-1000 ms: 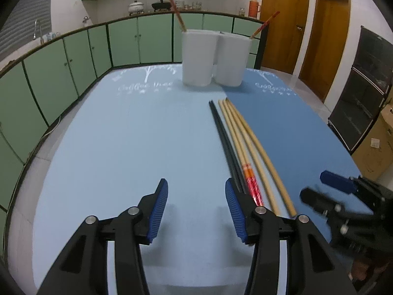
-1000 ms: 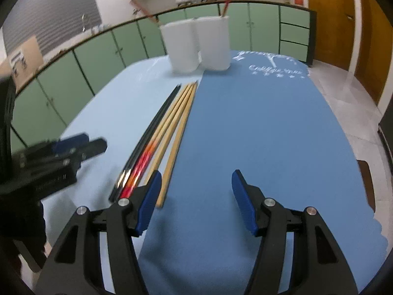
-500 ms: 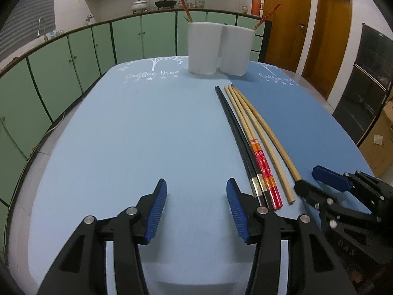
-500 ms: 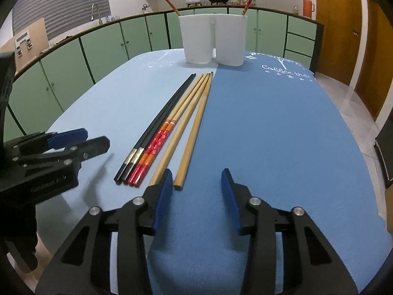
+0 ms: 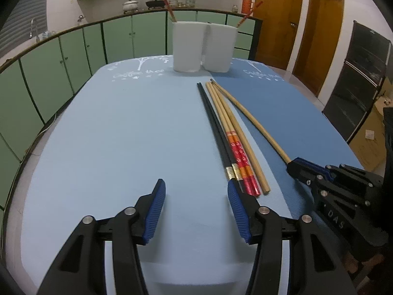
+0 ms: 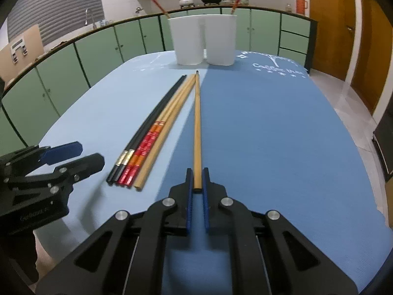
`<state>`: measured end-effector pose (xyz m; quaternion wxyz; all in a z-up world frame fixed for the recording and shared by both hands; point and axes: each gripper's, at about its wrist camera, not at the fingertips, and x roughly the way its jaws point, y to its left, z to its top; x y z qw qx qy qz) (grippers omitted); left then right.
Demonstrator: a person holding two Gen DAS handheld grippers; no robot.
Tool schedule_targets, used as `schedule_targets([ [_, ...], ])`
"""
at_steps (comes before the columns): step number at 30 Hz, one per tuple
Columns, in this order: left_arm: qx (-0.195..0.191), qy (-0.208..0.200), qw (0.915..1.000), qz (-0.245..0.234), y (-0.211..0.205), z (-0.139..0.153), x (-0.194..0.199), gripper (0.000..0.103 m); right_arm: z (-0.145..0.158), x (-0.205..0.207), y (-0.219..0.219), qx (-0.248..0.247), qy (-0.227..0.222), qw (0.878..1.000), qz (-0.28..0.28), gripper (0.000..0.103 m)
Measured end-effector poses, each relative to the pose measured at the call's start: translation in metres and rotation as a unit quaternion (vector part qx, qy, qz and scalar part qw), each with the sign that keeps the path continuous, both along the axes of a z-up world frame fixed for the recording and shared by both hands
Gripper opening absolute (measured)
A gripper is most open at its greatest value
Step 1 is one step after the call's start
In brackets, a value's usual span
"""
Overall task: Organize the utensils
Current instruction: 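Grasp a plain wooden chopstick with the right tool while the left grasps a black one, then lift both chopsticks and carry them toward the holder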
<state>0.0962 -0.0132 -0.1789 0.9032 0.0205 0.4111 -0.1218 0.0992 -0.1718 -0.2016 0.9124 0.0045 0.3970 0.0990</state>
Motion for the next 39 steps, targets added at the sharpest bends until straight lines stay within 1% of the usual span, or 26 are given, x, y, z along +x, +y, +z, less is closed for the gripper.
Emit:
schedule_targets([
  [10,0.011,0.001,0.9999,-0.01,-0.016,-0.007,0.0,0.052,-0.001,-0.003,-0.008,0.001,0.002,1.0,-0.006,0.006],
  [15,0.025,-0.003,0.9997,-0.001,-0.015,-0.009,0.0,0.053,-0.001,-0.004,-0.009,0.002,0.003,1.0,-0.007,0.006],
  [17,0.024,-0.003,0.9997,0.009,-0.01,-0.009,0.001,0.053,-0.001,-0.004,-0.009,0.003,0.003,1.0,-0.008,0.006],
  [19,0.016,0.001,0.9998,0.015,-0.007,-0.01,0.002,0.053,-0.002,-0.004,-0.009,0.005,0.004,1.0,-0.007,0.006],
  [22,0.025,-0.002,0.9996,0.01,-0.011,-0.011,0.001,0.051,-0.002,-0.004,-0.008,0.005,0.003,1.0,-0.007,0.007],
  [23,0.027,-0.004,0.9996,0.008,-0.013,-0.011,0.001,0.049,-0.003,-0.004,-0.009,0.007,0.003,1.0,-0.007,0.007],
  [24,0.025,-0.004,0.9997,0.007,-0.015,-0.011,0.0,0.044,-0.003,-0.005,-0.009,0.009,0.003,1.0,-0.008,0.008],
  [25,0.023,-0.004,0.9997,0.006,-0.016,-0.011,0.0,0.041,-0.003,-0.005,-0.01,0.013,0.004,1.0,-0.009,0.008],
  [26,0.02,-0.005,0.9998,0.005,-0.017,-0.011,-0.001,0.035,-0.004,-0.005,-0.011,0.017,0.004,1.0,-0.01,0.008],
  [27,0.017,-0.006,0.9998,0.002,-0.018,-0.011,-0.002,0.027,-0.004,-0.005,-0.012,0.019,0.004,1.0,-0.011,0.008],
  [28,0.016,-0.006,0.9999,-0.001,-0.02,-0.011,-0.002,0.025,-0.004,-0.005,-0.012,0.02,0.003,1.0,-0.01,0.007],
  [29,0.019,-0.009,0.9998,0.0,-0.022,-0.011,-0.003,0.022,-0.004,-0.005,-0.012,0.021,0.003,1.0,-0.009,0.007],
  [30,0.019,-0.012,0.9997,-0.002,-0.023,-0.012,-0.003,0.014,-0.004,-0.005,-0.013,0.022,0.003,1.0,-0.009,0.007],
  [32,0.016,-0.013,0.9998,-0.004,-0.025,-0.012,-0.003,0.007,-0.004,-0.004,-0.015,0.029,0.005,1.0,-0.009,0.006],
  [36,0.019,-0.015,0.9997,0.001,-0.027,-0.01,-0.003,0.007,-0.001,-0.004,-0.016,0.032,0.008,0.999,-0.005,0.006],
  [39,0.014,-0.016,0.9997,0.007,-0.023,-0.002,-0.004,0.006,0.006,-0.005,-0.018,0.033,0.004,0.999,-0.004,0.006],
])
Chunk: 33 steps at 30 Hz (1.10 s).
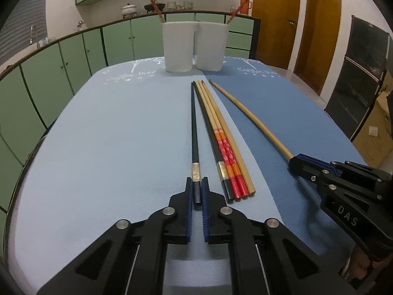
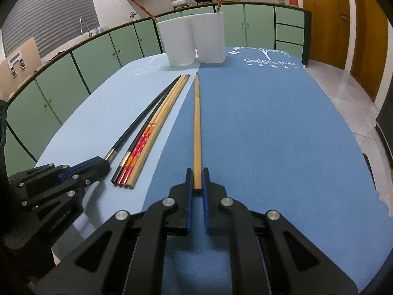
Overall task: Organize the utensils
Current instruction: 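Lift both chopsticks and carry them toward the holder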
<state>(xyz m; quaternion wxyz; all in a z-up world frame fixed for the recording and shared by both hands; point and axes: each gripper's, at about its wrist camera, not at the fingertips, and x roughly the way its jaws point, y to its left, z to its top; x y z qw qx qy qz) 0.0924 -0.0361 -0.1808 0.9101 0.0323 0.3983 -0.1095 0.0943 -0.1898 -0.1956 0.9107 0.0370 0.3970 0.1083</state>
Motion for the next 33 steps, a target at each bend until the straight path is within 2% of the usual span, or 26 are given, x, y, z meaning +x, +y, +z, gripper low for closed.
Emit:
schedule_targets([
  [9,-0.002,-0.053,0.9986,-0.002,0.008,0.052,-0.003,0.006,0.046,-0.003,-0.008,0.009,-0.048,0.999,0.008,0.006],
  [15,-0.011,-0.104,0.9945,-0.004,0.01,0.096,0.0,0.006,0.088,-0.002,-0.016,0.017,-0.087,0.996,0.01,0.006],
  [21,-0.022,-0.14,0.9898,-0.007,0.011,0.128,0.012,0.006,0.127,0.01,-0.025,0.044,-0.106,0.993,0.01,0.006],
  [26,-0.027,-0.157,0.9871,-0.014,0.013,0.147,0.026,0.006,0.159,0.026,-0.031,0.053,-0.123,0.991,0.013,0.006],
  [33,-0.035,-0.168,0.9849,-0.026,0.011,0.168,0.044,0.006,0.192,0.054,-0.037,0.057,-0.117,0.991,0.021,0.006],
])
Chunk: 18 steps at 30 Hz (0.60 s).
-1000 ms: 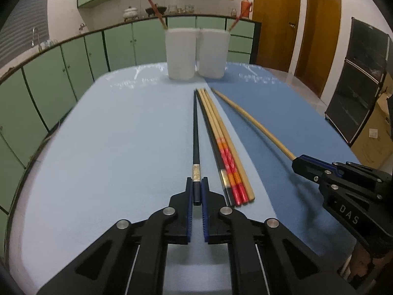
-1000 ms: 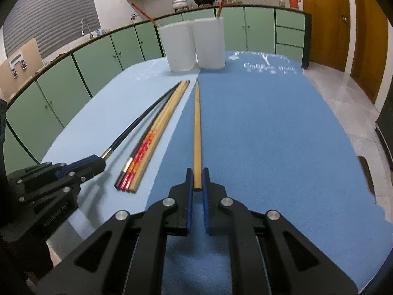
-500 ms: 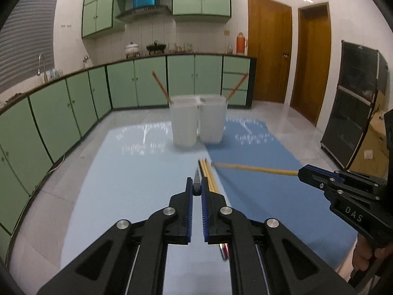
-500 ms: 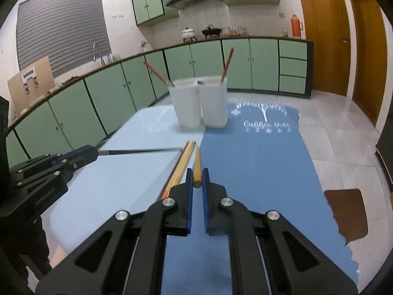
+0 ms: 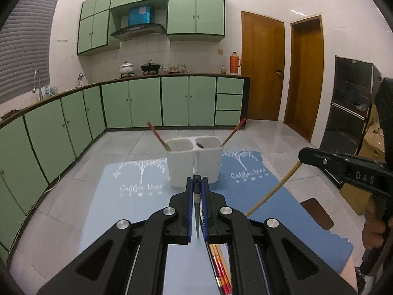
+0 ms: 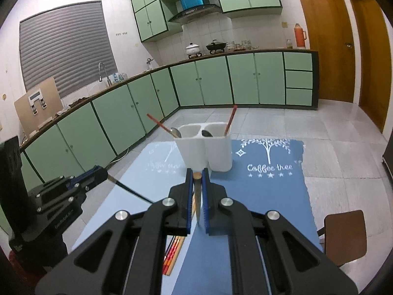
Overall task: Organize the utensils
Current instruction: 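Lift both chopsticks and carry them toward the holder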
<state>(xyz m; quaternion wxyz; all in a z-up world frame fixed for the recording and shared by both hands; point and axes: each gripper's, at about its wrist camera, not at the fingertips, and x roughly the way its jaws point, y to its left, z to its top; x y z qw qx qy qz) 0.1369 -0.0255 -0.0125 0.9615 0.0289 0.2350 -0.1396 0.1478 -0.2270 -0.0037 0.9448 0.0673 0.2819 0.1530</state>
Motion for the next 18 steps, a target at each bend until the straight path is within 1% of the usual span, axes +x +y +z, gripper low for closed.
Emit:
schedule_targets([
  [5,-0.005,-0.005,1.0,-0.005,-0.002,0.008,0.006,0.006,0.015,0.014,-0.003,0.002,-0.003,1.0,0.003,0.006],
  [11,-0.016,-0.025,0.9995,-0.008,-0.002,0.027,0.014,0.006,0.04,0.029,-0.007,-0.004,-0.033,0.999,0.002,0.006],
  [18,-0.026,-0.079,0.9965,-0.009,-0.005,0.068,0.033,0.006,0.079,0.049,-0.009,-0.018,-0.083,0.996,-0.004,0.006],
])
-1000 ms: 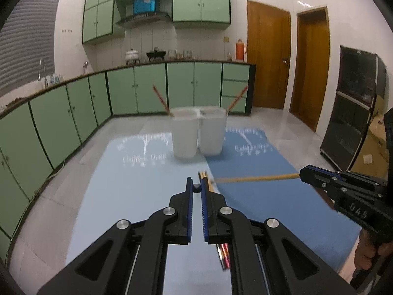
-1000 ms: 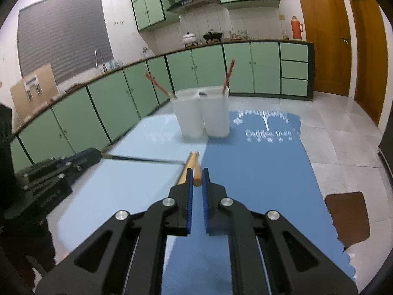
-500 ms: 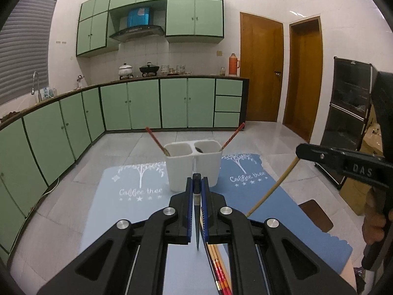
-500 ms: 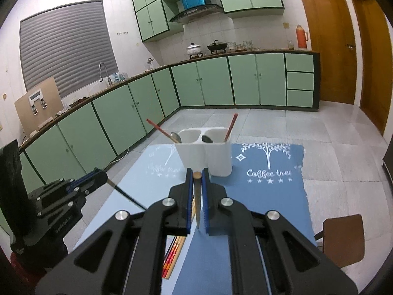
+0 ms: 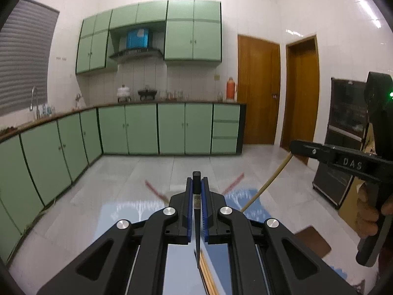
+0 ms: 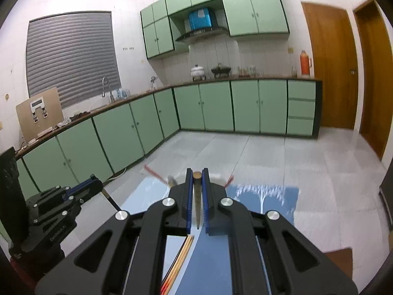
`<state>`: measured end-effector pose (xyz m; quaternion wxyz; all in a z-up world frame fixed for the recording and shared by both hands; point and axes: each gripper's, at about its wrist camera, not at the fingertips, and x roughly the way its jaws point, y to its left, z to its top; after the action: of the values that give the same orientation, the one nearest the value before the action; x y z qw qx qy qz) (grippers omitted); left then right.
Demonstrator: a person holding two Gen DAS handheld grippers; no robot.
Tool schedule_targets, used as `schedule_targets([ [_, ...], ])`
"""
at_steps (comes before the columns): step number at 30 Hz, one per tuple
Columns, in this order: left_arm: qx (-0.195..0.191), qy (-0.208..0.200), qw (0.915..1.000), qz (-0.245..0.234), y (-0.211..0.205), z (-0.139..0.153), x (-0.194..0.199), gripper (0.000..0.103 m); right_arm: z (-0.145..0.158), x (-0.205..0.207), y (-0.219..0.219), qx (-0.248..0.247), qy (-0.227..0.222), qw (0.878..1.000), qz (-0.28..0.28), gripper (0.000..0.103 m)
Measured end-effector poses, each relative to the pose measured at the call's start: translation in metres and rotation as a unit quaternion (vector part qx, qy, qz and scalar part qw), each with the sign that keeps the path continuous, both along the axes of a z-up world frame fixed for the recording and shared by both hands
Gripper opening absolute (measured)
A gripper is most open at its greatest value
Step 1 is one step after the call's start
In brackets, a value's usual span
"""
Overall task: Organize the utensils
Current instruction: 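Lift both chopsticks and carry them toward the holder, then lower both chopsticks into the white holder and open both tools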
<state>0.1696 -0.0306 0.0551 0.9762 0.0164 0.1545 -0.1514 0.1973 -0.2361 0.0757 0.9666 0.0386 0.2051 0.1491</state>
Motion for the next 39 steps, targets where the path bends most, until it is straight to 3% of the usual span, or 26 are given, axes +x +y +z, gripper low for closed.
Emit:
schedule_targets([
  [6,-0.021,-0.054,0.9983,0.002,-0.005,0.038,0.029,0.006,0.028,0.028,0.001,-0.01,-0.034,0.999,-0.011,0.006],
  [12,-0.027,-0.085,0.996,0.01,-0.012,0.05,0.065,0.006,0.026,0.066,0.003,-0.027,-0.035,0.999,-0.029,0.006],
  [18,-0.017,-0.088,0.9957,0.024,-0.02,0.026,0.109,0.006,0.006,0.099,0.011,-0.044,-0.02,0.998,-0.039,0.006],
  [27,-0.027,-0.055,0.9975,0.035,-0.013,-0.02,0.148,0.006,-0.034,0.141,0.022,-0.047,0.019,0.998,-0.037,0.006],
  [31,-0.05,-0.045,0.9973,0.03,-0.007,-0.023,0.151,0.006,-0.047,0.144,0.027,-0.054,0.027,0.998,-0.036,0.006],
  [35,-0.043,-0.057,0.997,0.028,-0.006,-0.018,0.154,0.006,-0.054,0.151,0.028,-0.052,0.036,0.997,-0.036,0.006],
  [39,-0.035,-0.042,0.998,0.031,-0.008,-0.026,0.162,0.006,-0.061,0.157,0.029,-0.047,0.05,0.997,-0.028,0.006],
])
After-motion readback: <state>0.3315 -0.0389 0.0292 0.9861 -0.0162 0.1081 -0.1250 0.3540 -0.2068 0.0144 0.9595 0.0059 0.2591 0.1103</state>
